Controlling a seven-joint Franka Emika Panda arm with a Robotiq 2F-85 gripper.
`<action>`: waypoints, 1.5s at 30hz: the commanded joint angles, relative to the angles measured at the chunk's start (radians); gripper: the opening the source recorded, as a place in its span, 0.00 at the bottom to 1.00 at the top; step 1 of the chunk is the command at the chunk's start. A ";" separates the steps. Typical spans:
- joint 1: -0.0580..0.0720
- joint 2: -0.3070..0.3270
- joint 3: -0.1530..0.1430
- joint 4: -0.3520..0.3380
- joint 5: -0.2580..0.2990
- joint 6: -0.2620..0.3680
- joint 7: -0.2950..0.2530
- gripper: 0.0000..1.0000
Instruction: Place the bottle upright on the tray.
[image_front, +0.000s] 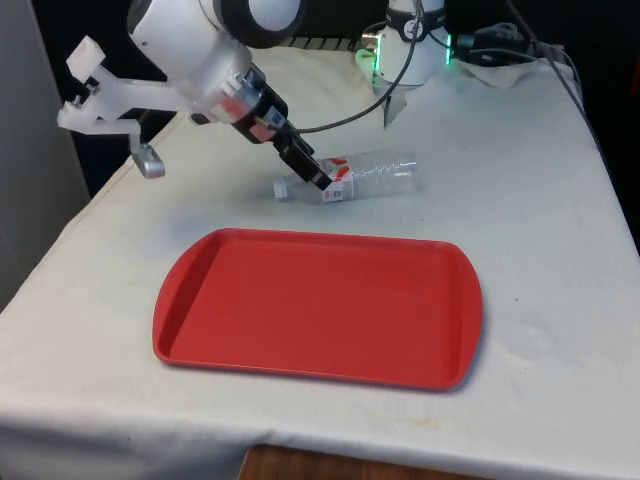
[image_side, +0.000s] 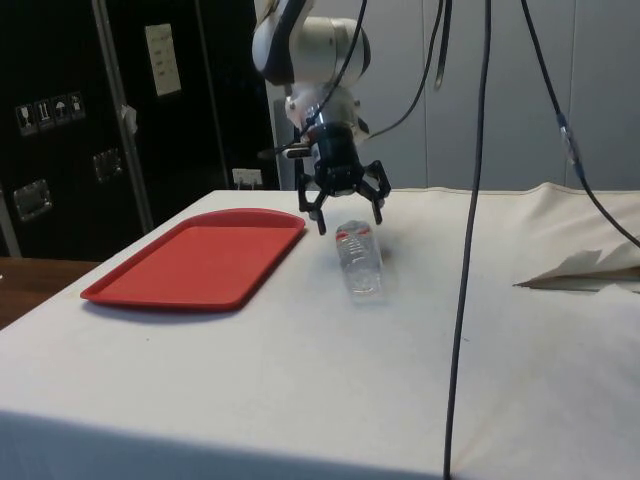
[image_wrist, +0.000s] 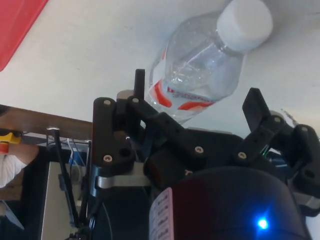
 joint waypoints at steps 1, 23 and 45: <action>-0.004 0.007 0.003 0.005 0.007 0.000 0.000 1.00; -0.022 0.038 -0.002 0.016 0.023 -0.034 -0.027 1.00; -0.043 0.125 -0.045 0.101 0.088 -0.152 -0.070 1.00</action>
